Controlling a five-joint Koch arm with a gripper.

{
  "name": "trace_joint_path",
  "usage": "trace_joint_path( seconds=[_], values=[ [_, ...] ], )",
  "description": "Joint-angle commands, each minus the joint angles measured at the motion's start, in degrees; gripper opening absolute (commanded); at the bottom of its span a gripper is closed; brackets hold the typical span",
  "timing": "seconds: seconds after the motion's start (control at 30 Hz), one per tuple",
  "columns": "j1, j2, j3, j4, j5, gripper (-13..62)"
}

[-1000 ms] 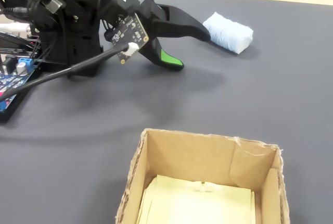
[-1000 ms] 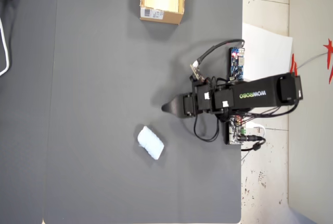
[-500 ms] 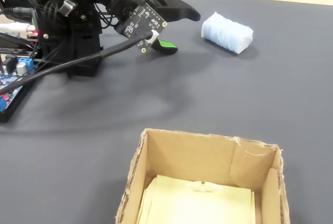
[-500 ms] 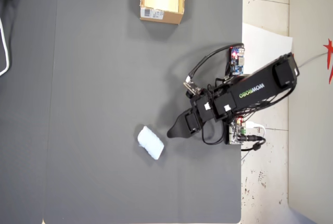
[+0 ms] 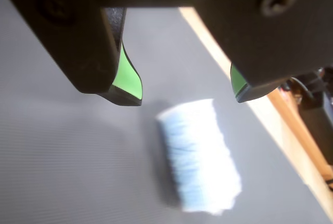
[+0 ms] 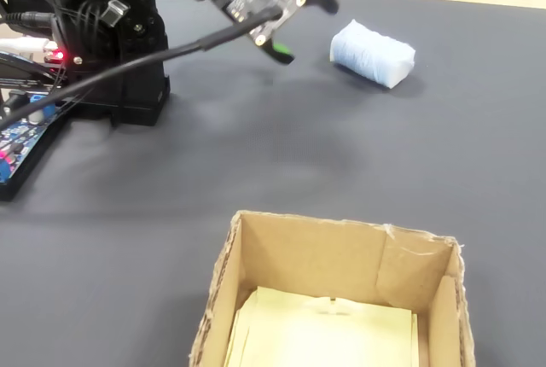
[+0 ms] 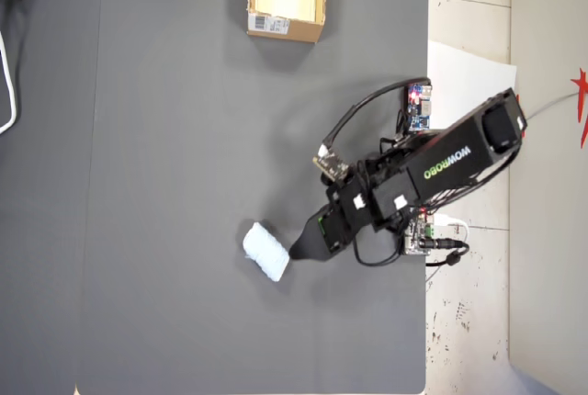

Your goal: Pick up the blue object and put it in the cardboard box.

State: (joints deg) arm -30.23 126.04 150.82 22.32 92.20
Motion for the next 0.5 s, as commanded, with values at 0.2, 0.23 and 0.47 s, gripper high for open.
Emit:
trace_joint_path(
  seconds=[0.2, 0.23, 0.47],
  values=[
    [-0.79, -17.49, -20.92, 7.82, 1.41, 33.0],
    [-0.7, -19.34, -22.59, 8.96, 1.41, 33.0],
    [-1.93, -30.41, -31.99, 13.54, 1.67, 33.0]
  ],
)
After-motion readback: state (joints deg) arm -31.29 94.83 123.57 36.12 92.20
